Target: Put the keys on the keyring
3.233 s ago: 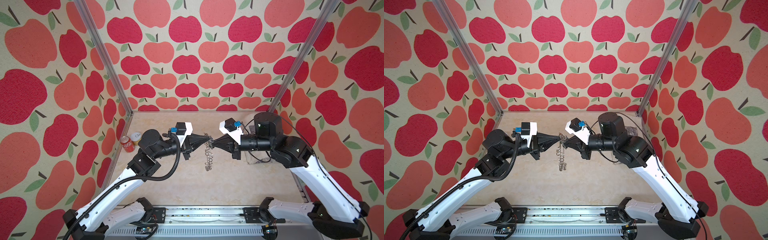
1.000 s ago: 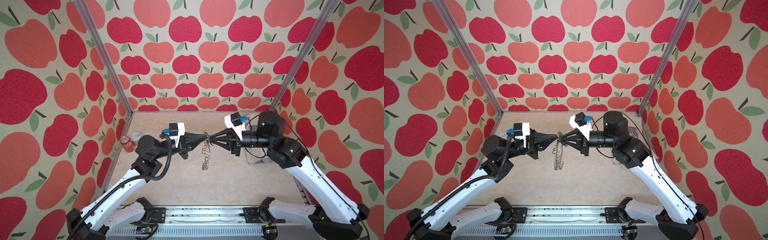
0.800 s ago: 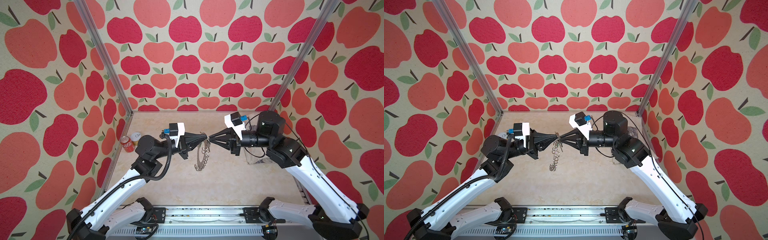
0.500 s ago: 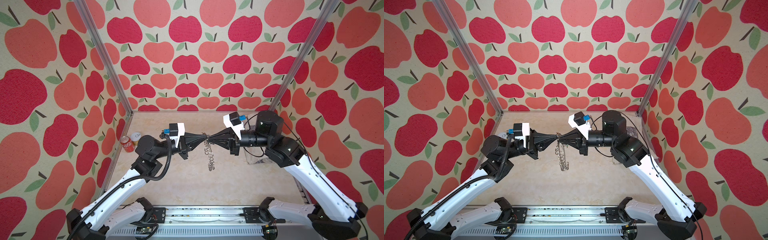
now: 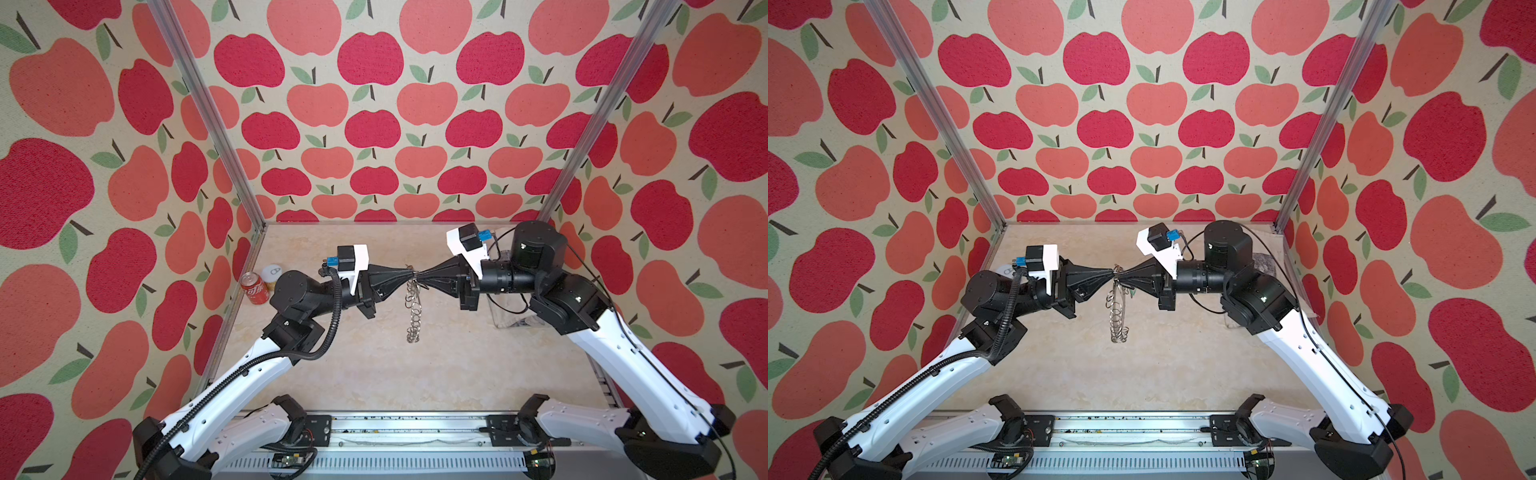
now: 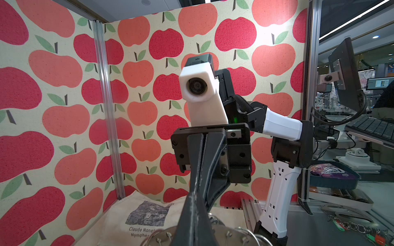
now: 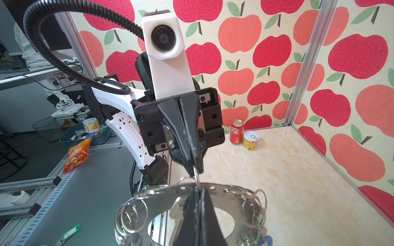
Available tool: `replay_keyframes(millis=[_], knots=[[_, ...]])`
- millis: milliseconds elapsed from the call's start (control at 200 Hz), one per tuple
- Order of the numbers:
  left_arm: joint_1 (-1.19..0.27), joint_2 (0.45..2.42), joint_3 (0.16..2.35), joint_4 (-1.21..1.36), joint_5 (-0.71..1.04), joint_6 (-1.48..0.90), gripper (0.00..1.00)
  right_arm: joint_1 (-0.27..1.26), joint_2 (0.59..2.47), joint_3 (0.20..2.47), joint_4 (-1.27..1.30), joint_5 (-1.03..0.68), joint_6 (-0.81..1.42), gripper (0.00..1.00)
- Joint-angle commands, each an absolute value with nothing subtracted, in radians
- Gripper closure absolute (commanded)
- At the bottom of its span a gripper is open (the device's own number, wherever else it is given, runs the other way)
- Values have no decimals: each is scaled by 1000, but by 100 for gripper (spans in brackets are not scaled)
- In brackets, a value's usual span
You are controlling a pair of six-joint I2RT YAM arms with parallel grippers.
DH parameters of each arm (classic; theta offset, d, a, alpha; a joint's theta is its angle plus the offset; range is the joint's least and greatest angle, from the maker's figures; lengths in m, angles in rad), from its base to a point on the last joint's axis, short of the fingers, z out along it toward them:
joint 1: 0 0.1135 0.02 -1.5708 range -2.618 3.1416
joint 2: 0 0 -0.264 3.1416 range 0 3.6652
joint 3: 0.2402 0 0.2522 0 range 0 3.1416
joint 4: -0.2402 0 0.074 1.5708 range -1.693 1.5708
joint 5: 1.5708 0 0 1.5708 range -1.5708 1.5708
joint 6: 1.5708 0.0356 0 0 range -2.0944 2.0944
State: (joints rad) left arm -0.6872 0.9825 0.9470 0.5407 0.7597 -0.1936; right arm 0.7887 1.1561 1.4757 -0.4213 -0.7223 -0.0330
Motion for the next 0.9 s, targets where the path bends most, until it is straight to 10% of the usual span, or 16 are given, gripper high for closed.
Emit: replay_keyframes(millis=[0, 245, 895], knots=[[-685, 970, 984, 483, 776, -181, 93, 788, 1164, 1528, -520, -708, -73, 100], [-684, 933, 1090, 85, 758, -86, 41, 798, 1211, 1683, -854, -598, -215, 100], [-735, 1070, 1340, -405, 784, 111, 57, 908, 1347, 1888, -1131, -421, -337, 100]])
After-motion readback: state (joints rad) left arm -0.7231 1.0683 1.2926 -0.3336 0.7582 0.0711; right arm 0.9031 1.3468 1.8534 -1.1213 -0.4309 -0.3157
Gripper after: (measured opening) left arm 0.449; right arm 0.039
